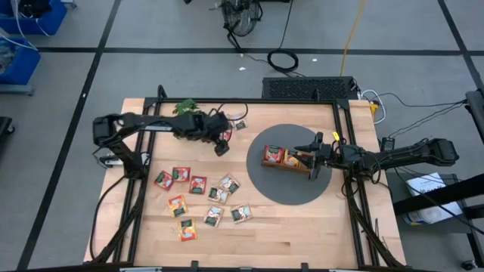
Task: Pick & Place Tea
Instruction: Put the red tea bag into the left section of the wooden organizer
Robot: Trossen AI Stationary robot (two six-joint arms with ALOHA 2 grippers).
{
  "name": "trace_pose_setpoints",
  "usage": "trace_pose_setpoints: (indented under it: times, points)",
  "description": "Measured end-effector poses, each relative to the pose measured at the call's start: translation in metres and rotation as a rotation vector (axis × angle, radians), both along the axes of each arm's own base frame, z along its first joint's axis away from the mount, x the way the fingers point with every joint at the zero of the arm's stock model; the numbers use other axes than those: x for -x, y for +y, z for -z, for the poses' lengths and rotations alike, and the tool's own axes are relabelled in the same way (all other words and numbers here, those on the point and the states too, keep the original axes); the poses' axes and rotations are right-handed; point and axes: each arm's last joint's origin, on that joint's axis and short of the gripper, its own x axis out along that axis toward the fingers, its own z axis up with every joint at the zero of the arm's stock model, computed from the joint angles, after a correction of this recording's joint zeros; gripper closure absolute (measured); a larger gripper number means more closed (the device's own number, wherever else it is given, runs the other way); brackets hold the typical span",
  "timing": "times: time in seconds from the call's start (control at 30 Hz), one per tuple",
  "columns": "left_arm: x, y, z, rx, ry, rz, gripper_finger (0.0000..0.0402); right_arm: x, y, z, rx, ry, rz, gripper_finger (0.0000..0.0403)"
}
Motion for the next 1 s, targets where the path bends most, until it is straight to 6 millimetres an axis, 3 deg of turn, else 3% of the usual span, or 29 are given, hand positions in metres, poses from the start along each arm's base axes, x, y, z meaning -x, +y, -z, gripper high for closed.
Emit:
trace_pose_setpoints:
  times: [0.3,0.53,1.0]
  points:
    - [-0.019,0.029,0.027,0.122,0.065,-0.179,0.0050,0.000,0.000,0.000,0.000,-0.002,0.000,0.0279]
    - [-0.023,0.037,0.054,0.172,0.182,-0.262,0.0051,0.000,0.000,0.000,0.000,0.001,0.000,0.0279]
    - [-0.025,0.033,0.059,0.183,0.201,-0.258,0.0062,0.000,0.000,0.000,-0.004,0.000,-0.001,0.0280]
